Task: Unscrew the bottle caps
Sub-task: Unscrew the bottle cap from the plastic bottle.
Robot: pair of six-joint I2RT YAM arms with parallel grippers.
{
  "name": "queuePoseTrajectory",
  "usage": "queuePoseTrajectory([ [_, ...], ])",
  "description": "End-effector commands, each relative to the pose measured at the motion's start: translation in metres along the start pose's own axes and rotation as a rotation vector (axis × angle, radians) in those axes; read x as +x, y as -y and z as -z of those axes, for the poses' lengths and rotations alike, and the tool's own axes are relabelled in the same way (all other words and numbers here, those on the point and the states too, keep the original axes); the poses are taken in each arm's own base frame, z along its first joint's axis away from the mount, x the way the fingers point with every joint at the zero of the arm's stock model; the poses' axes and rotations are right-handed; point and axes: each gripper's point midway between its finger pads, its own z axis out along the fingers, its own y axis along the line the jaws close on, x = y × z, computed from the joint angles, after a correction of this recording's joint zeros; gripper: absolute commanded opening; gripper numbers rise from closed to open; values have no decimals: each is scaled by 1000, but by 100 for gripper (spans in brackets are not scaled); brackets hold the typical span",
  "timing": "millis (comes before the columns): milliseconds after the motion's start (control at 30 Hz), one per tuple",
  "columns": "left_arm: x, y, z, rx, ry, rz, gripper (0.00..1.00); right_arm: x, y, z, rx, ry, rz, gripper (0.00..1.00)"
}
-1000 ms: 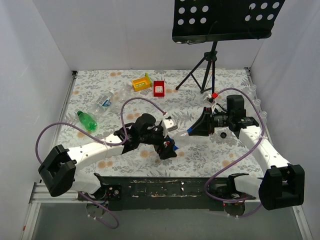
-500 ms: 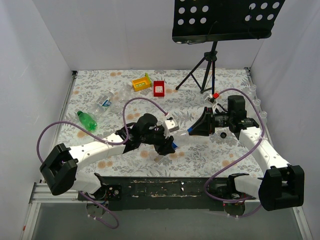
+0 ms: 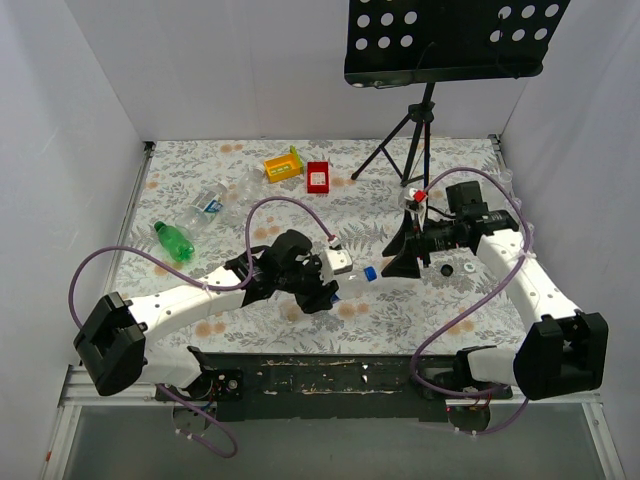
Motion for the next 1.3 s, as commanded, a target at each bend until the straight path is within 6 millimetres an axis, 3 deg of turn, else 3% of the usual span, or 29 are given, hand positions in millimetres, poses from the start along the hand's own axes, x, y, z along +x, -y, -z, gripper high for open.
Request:
queuePoseTrajectory([
  [0,-12,-5,16,-37,5,-74,11,3,-5,3,-17,-70,21,74],
  [367,-24,-1,14,-8,34,-70,10,10,-4,-29,-46,-159,-38,74],
  [600,-21,-1,12,-2,29,-63,10,8,-9,-32,-78,-157,-45,64],
  [1000,-16,1,11,8,17,-57,10,-6,-9,-32,-83,-134,-37,66],
  [1133,-17,1,11,4,18,-58,10,-4,-10,-32,-89,-136,-43,55],
  [1200,-18,0,12,0,21,-56,10,-2,-12,-33,-100,-139,-49,46],
  [1267,-18,-1,11,-5,21,-55,10,0,-13,-32,-110,-146,-45,30],
])
